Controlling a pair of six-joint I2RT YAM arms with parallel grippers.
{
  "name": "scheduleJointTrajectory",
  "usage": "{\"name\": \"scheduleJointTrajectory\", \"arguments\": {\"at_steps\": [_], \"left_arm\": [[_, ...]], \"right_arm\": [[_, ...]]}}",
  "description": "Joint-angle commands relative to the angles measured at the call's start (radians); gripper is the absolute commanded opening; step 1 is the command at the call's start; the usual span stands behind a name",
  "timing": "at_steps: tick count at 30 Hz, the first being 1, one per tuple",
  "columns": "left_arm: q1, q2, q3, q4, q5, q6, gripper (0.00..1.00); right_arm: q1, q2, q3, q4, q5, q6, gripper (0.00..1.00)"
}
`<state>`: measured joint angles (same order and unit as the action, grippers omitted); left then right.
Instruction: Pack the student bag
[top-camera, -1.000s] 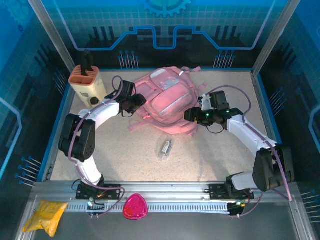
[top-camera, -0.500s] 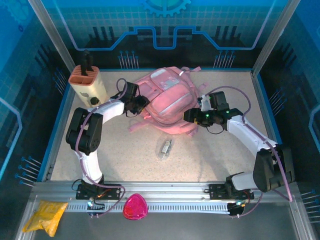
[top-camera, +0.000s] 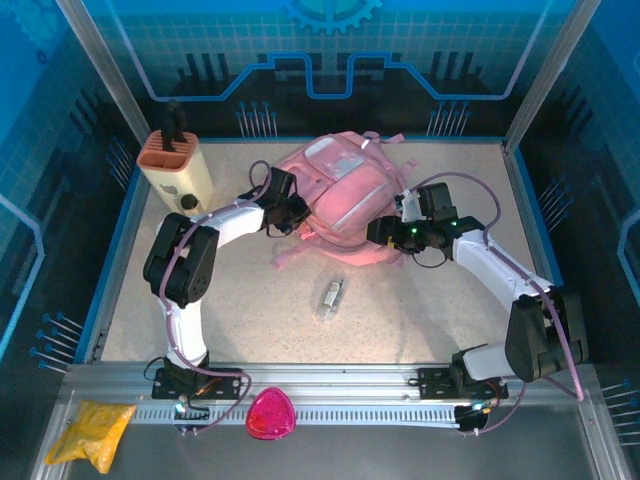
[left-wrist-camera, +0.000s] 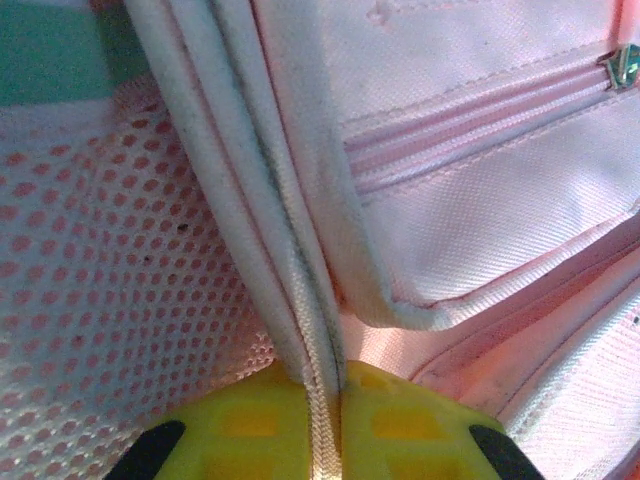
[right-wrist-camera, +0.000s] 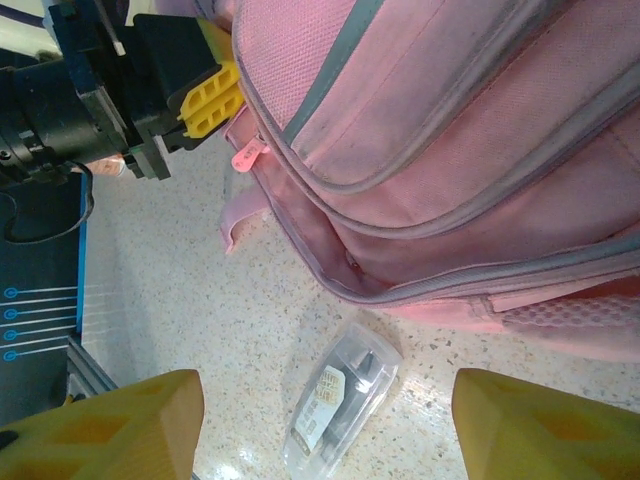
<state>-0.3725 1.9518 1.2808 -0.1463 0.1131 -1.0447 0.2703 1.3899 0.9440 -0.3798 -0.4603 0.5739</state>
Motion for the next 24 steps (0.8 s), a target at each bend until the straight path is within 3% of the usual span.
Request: {"name": "scheduleJointTrajectory", "arguments": {"at_steps": [1, 9, 14, 24], "left_arm": [[-0.031, -0.041, 0.000, 0.033, 0.000, -0.078, 0.07], [-0.079, -0.127, -0.049, 0.126, -0.003, -0.245, 0.00], [-0.113, -0.158, -0.064, 0.159, 0.012, -0.312, 0.00], [-0.157, -0.178, -0.098, 0.231, 0.037, -0.400, 0.00]], "right_arm": [[0.017, 0.031, 0.053, -0.054, 0.043, -0.027, 0.67], [0.163, 0.114, 0.201, -0.148, 0.210, -0.033, 0.65], [0.243, 0.211, 0.194, 0.009, 0.114, 0.071, 0.55], [0.355, 0.290, 0.187, 0.142, 0.477, 0.224, 0.35]]}}
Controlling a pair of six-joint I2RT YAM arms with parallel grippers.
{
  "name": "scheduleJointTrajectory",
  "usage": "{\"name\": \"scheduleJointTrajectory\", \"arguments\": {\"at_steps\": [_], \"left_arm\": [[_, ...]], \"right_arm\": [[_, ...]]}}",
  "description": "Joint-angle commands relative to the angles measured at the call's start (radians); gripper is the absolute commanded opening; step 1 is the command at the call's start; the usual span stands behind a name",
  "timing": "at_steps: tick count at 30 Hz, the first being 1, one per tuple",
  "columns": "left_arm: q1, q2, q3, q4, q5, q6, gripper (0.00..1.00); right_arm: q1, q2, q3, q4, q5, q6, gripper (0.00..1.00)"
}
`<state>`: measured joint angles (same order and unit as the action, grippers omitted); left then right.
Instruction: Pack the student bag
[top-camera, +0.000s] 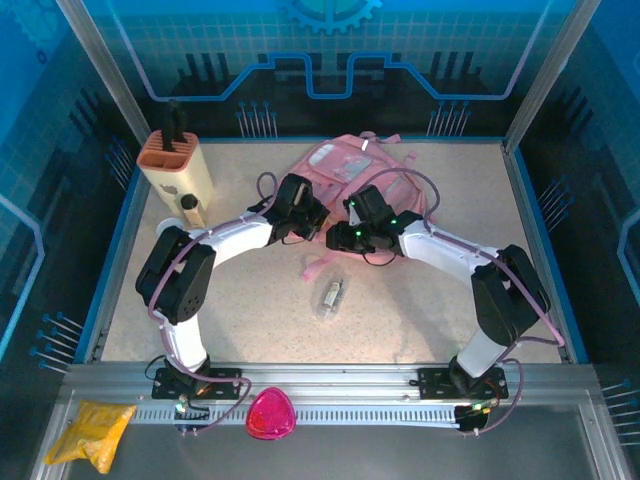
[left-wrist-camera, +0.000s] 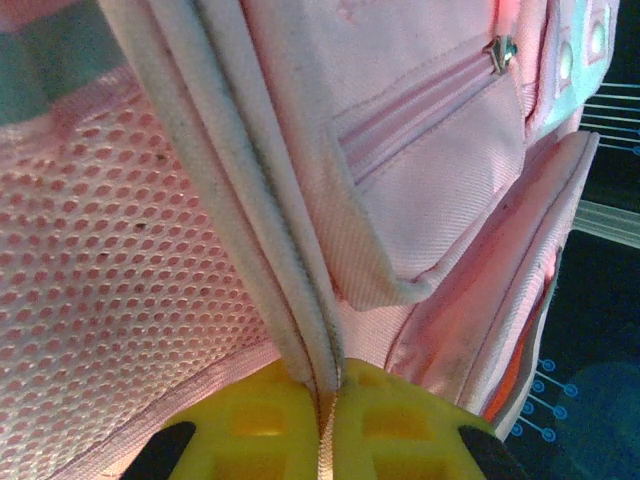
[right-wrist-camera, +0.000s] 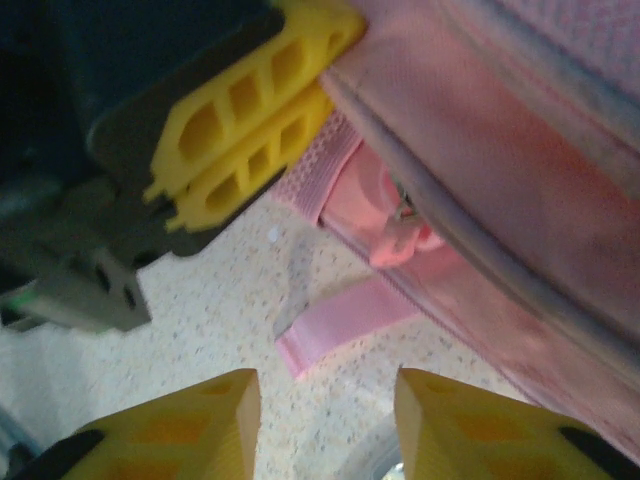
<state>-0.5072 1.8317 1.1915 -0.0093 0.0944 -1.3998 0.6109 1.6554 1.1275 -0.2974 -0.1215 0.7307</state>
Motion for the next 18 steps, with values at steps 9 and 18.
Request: {"name": "scheduleJointTrajectory", "arguments": {"at_steps": [9, 18], "left_arm": [[-0.033, -0.089, -0.022, 0.085, 0.040, -0.041, 0.00], [-0.037, -0.104, -0.040, 0.100, 0.045, -0.036, 0.00]], "right_arm": [[0.069, 0.090, 0.004, 0.135, 0.309, 0.076, 0.30], [0.073, 0.170, 0.056, 0.110, 0.414, 0.047, 0.27]]}}
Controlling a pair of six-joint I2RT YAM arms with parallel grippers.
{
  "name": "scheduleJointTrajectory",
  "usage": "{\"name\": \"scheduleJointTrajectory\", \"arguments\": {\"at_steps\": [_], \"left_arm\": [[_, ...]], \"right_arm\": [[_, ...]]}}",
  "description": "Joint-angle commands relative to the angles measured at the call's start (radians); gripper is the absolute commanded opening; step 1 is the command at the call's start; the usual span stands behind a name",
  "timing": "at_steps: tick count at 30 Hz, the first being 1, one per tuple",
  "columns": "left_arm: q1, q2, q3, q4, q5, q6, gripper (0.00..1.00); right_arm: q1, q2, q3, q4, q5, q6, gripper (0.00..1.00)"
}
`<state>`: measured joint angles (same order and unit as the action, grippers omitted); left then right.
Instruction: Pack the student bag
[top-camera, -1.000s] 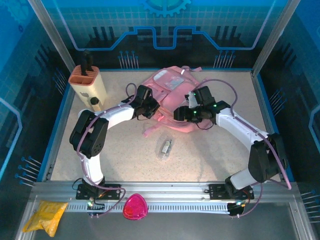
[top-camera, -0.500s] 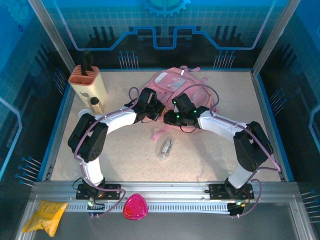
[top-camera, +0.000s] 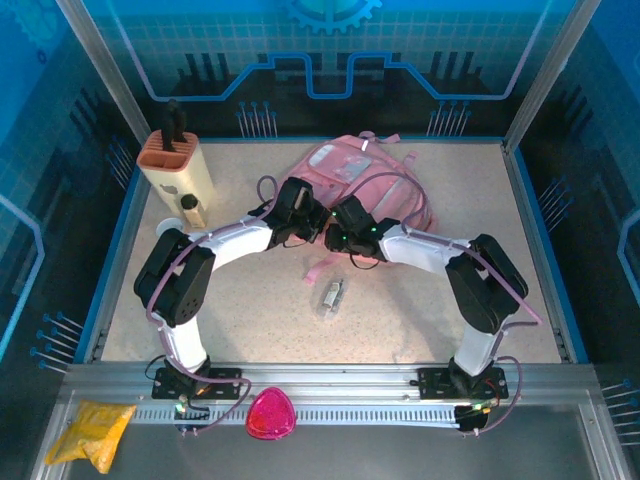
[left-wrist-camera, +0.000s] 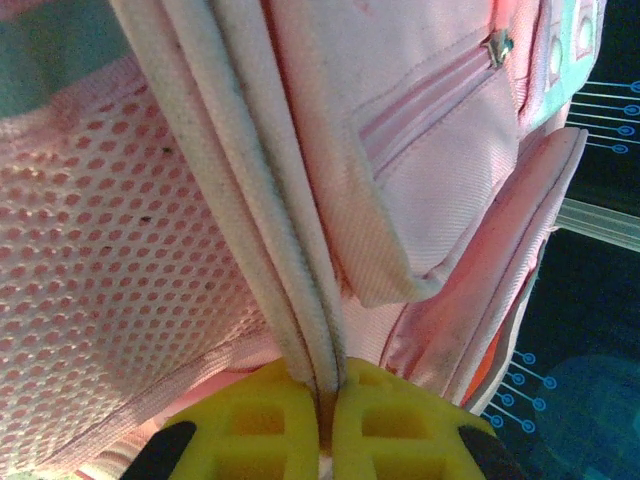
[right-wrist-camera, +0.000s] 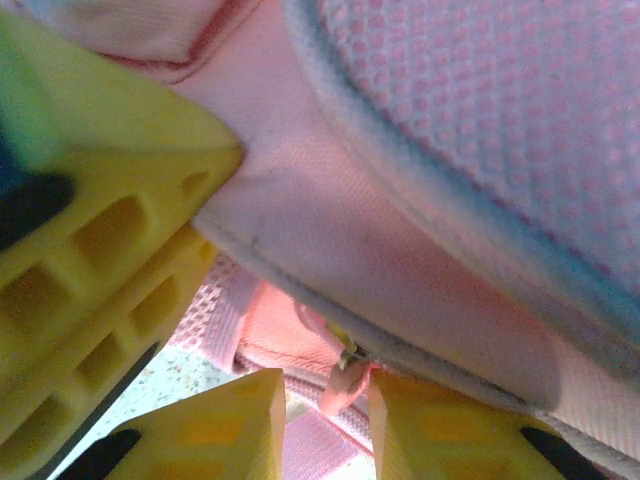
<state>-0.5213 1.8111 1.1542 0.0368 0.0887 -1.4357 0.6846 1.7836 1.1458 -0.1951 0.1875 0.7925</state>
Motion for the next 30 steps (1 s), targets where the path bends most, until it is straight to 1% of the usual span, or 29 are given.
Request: {"name": "scheduleJointTrajectory", "arguments": {"at_steps": [1, 2, 8, 9, 11, 13, 15, 17, 18, 21, 23, 27, 30], "left_arm": [[-0.023, -0.086, -0.001, 0.051, 0.050, 0.005, 0.00], [-0.023, -0.088, -0.001, 0.051, 0.048, 0.009, 0.00], [-0.024, -0.089, -0.009, 0.053, 0.043, 0.011, 0.00], [-0.025, -0.088, -0.008, 0.052, 0.042, 0.012, 0.00], [-0.026, -0.085, -0.005, 0.057, 0.044, 0.011, 0.00], [-0.028, -0.081, -0.004, 0.061, 0.046, 0.001, 0.00], [-0.028, -0.079, -0.005, 0.069, 0.050, 0.002, 0.00], [-0.027, -0.080, -0.004, 0.061, 0.047, 0.011, 0.00], [-0.022, -0.082, -0.007, 0.055, 0.044, 0.017, 0.00], [-0.005, -0.087, 0.003, 0.012, 0.027, 0.063, 0.00], [0.015, -0.077, 0.019, -0.013, 0.040, 0.085, 0.00], [0.067, -0.044, -0.001, 0.031, 0.072, 0.085, 0.00], [0.109, -0.015, 0.007, 0.017, 0.088, 0.103, 0.00]], "right_arm": [[0.000, 0.044, 0.031, 0.015, 0.109, -0.015, 0.25], [0.000, 0.043, 0.023, 0.024, 0.114, -0.017, 0.22], [0.003, 0.026, 0.000, 0.026, 0.146, -0.050, 0.10], [0.003, 0.026, -0.004, 0.027, 0.150, -0.056, 0.10], [0.002, 0.039, 0.005, 0.019, 0.149, -0.065, 0.16], [0.001, 0.060, 0.024, 0.017, 0.130, -0.070, 0.16], [0.002, 0.061, 0.022, 0.045, 0.104, -0.075, 0.07], [0.004, 0.050, 0.012, 0.046, 0.113, -0.078, 0.04], [0.005, 0.041, 0.010, 0.039, 0.118, -0.085, 0.01], [0.006, 0.008, -0.017, 0.001, 0.127, -0.103, 0.00], [0.006, -0.019, -0.056, 0.006, 0.112, -0.117, 0.00], [0.004, -0.089, -0.124, -0.038, 0.117, -0.155, 0.00], [-0.009, -0.150, -0.164, -0.087, 0.091, -0.186, 0.00]]}}
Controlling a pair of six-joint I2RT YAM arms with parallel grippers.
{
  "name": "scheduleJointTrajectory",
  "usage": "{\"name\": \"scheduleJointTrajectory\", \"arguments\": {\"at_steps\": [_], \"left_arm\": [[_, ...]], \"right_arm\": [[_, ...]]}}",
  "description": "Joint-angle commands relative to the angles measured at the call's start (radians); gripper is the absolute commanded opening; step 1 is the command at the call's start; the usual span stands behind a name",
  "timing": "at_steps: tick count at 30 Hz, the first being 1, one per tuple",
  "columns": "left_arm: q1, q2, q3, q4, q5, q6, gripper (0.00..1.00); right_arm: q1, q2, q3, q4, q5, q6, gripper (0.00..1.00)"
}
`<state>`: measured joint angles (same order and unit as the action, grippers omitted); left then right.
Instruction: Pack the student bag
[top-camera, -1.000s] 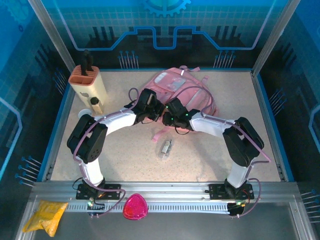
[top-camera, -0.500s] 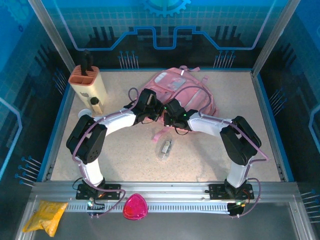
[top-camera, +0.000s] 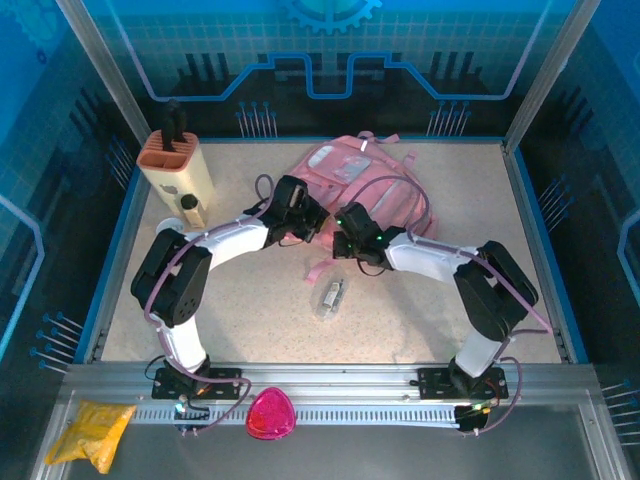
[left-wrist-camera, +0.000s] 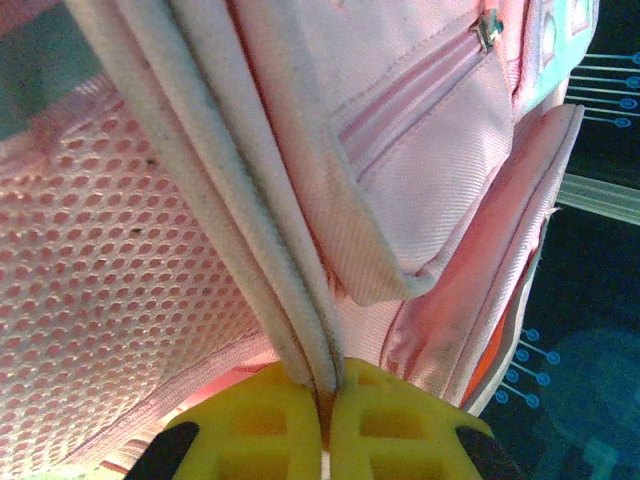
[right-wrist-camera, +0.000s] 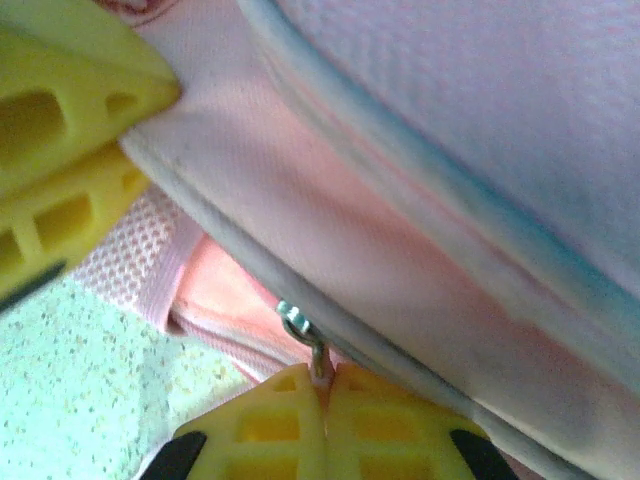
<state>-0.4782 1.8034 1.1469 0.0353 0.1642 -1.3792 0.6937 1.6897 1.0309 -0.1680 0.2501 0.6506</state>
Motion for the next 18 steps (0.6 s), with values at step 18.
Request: {"name": "scheduleJointTrajectory", "arguments": {"at_steps": [18], "left_arm": [[0.204, 0.064, 0.108, -0.078, 0.072, 0.194, 0.00]], "right_arm": [[-0.125, -0.214, -0.158, -0.231, -0.106, -0.164, 0.00]]}}
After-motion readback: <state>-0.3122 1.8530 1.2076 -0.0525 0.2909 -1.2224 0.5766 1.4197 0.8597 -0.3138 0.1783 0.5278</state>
